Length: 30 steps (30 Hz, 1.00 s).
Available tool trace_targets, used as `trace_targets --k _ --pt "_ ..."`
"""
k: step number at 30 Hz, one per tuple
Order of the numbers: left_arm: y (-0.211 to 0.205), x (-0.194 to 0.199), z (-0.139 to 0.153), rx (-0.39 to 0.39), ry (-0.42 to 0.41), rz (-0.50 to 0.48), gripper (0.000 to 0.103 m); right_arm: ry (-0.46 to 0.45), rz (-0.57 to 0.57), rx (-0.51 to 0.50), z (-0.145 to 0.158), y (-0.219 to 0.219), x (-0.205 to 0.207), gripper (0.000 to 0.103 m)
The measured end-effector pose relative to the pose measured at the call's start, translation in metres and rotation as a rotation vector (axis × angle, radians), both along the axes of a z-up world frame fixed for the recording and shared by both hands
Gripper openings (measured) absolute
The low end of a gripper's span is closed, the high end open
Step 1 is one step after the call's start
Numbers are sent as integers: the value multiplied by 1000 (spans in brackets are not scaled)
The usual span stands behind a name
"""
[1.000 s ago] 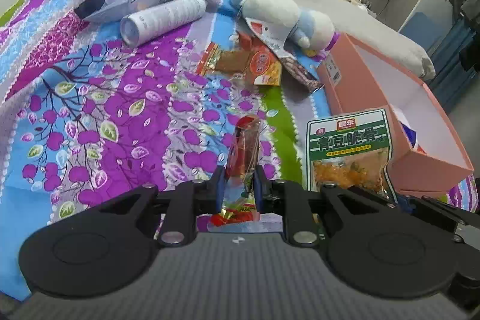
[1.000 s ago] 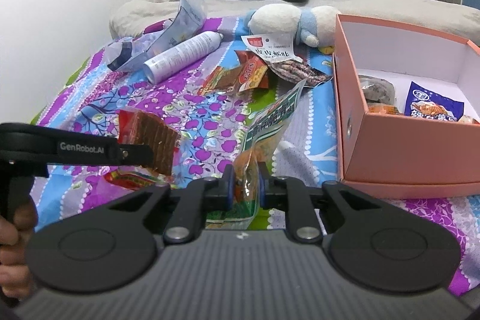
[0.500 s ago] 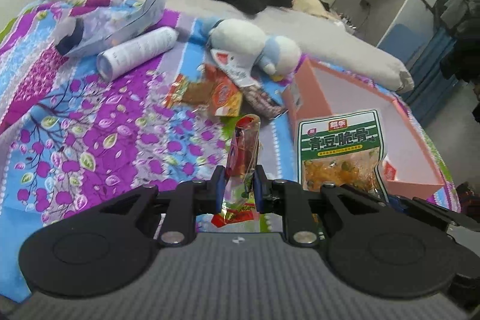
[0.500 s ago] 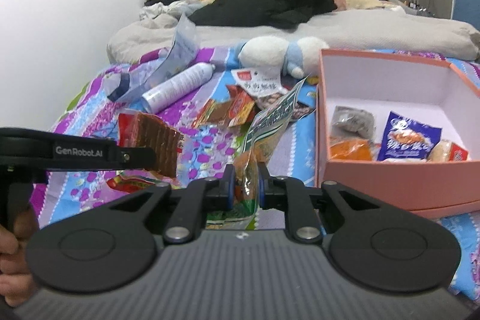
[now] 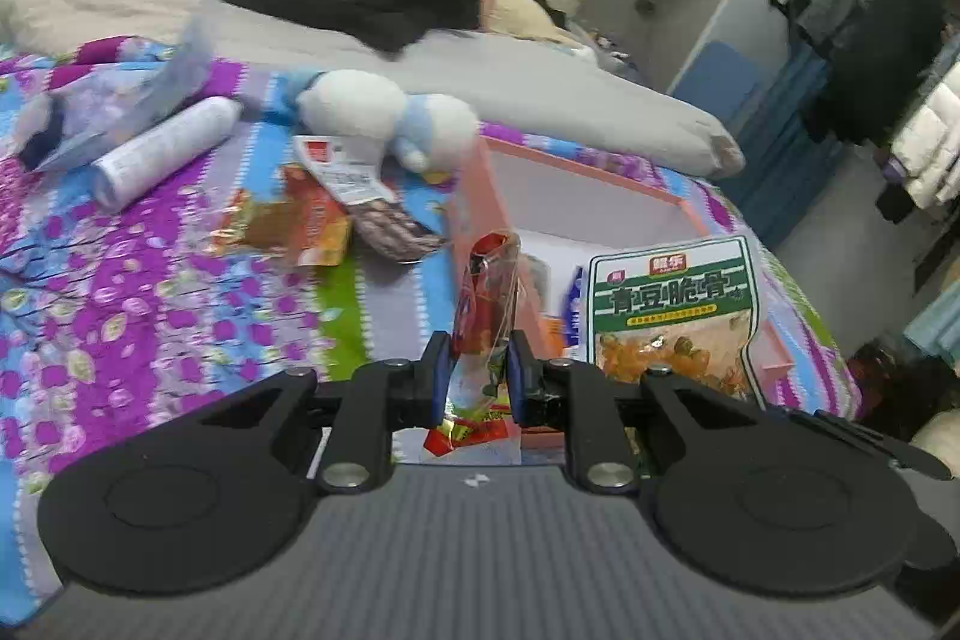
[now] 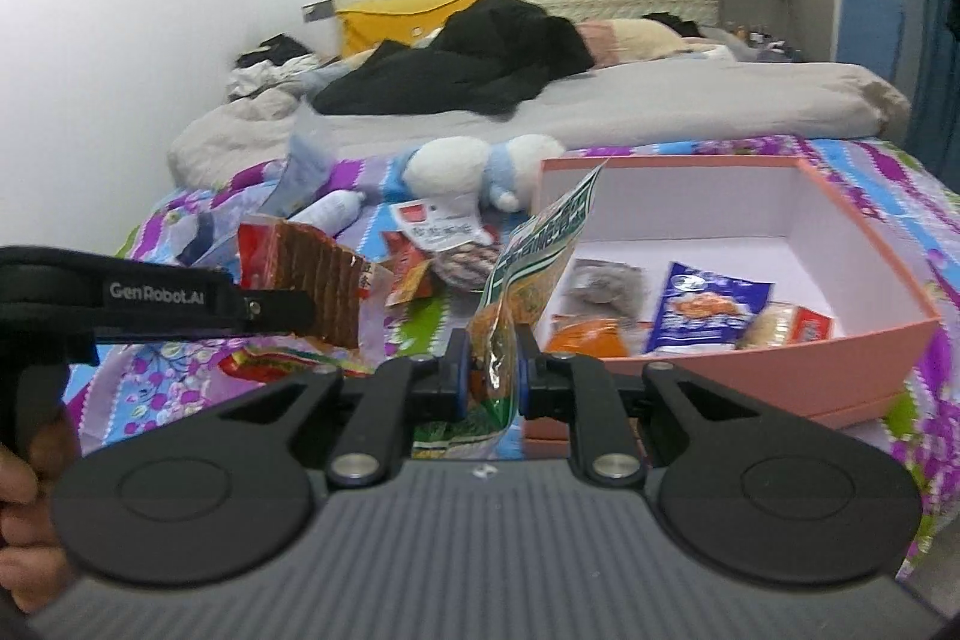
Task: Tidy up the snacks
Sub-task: 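Lift both packets and carry them over the pink box with both tools, then open both tools to drop the red and green packets into the pink box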
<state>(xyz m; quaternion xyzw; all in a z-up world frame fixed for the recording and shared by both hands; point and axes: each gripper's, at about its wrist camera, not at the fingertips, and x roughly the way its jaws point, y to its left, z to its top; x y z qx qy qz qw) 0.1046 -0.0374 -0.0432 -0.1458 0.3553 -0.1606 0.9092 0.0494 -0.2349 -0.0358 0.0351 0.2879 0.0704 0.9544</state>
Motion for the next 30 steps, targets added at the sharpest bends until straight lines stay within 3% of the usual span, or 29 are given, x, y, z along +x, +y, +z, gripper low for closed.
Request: trace_targets --k 7,17,30 --pt "-40 19 9 5 -14 -84 22 -3 -74 -14 7 -29 5 17" --pt "-96 88 1 19 41 -161 22 38 -129 -13 2 -66 54 17" --pt "-169 201 -51 30 151 -220 23 156 -180 -4 -50 -126 153 17"
